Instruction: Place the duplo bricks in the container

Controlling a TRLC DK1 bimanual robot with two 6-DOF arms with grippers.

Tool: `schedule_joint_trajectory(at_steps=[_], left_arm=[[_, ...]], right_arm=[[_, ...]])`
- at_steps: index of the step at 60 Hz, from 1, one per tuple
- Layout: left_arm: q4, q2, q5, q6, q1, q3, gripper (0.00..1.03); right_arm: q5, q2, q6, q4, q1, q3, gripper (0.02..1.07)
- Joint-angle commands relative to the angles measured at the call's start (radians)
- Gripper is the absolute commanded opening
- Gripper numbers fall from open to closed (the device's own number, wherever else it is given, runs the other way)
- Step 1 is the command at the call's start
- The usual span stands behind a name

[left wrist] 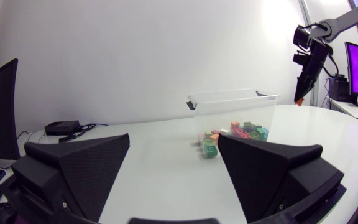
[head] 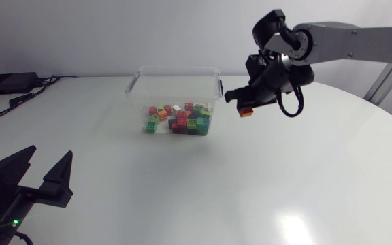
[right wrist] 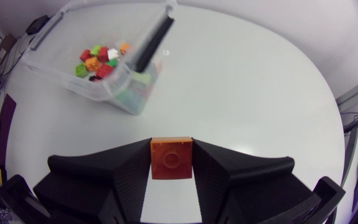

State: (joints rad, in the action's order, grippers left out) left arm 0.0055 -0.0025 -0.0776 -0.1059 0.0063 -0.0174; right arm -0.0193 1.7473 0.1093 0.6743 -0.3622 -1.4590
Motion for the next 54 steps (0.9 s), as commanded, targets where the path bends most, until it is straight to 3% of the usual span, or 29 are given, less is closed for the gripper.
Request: schedule_joint_trajectory(at_steps=[1,38,54], left_arm=[[0.013,-0.008,-0.008,-0.009,0.009,0.019,0.99],[0.013,-0.008,-0.008,-0.009,0.009,0.019,0.99],[0.013,-0.008,-0.008,-0.009,0.009,0.019,0.99]], right_arm=[[0.005,-0.014,0.035,0.007,-0.049,-0.069,0.38],[-0.001,0.207,-0.036,-0.278,-0.167,-0.343,0.38],[-0.002,0.383,-0.054,-0.3,-0.172,-0.521,0.39]])
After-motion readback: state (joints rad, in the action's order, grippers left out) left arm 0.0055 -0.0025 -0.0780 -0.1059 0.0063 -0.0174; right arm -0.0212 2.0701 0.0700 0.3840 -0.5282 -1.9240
